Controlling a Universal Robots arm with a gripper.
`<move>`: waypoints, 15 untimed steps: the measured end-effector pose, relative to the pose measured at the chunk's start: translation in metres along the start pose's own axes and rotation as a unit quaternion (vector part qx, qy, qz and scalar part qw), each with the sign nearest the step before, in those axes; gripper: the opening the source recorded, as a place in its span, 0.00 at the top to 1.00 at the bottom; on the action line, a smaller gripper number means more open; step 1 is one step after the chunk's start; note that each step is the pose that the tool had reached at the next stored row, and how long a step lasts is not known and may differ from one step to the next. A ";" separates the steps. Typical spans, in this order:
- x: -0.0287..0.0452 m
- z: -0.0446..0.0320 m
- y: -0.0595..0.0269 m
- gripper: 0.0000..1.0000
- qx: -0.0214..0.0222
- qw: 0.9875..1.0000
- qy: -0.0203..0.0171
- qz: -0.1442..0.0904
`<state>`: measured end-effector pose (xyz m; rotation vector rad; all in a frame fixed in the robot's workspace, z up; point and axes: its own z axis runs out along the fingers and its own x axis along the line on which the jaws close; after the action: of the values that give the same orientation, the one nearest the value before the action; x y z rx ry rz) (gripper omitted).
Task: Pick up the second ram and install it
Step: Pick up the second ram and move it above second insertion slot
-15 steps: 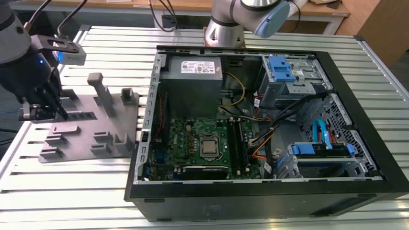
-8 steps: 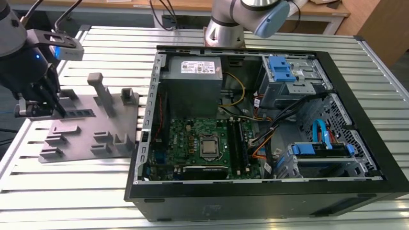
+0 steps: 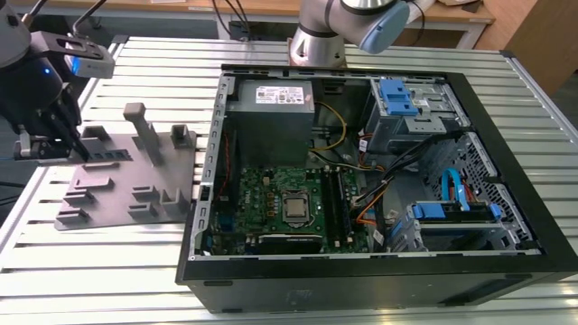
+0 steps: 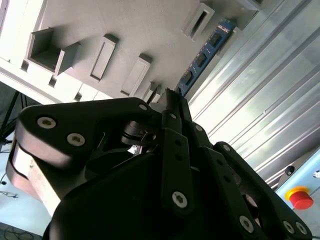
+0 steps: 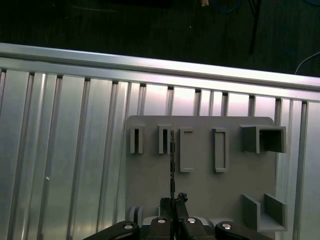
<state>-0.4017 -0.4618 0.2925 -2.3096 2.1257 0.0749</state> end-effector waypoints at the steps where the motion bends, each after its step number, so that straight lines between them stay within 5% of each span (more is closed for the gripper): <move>1: 0.0000 -0.0014 0.0000 0.86 0.000 1.000 0.000 0.000; 15: -0.0007 -0.0146 0.0004 0.86 0.000 1.000 0.000 0.000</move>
<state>-0.4017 -0.4616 0.3071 -2.3094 2.1255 0.0754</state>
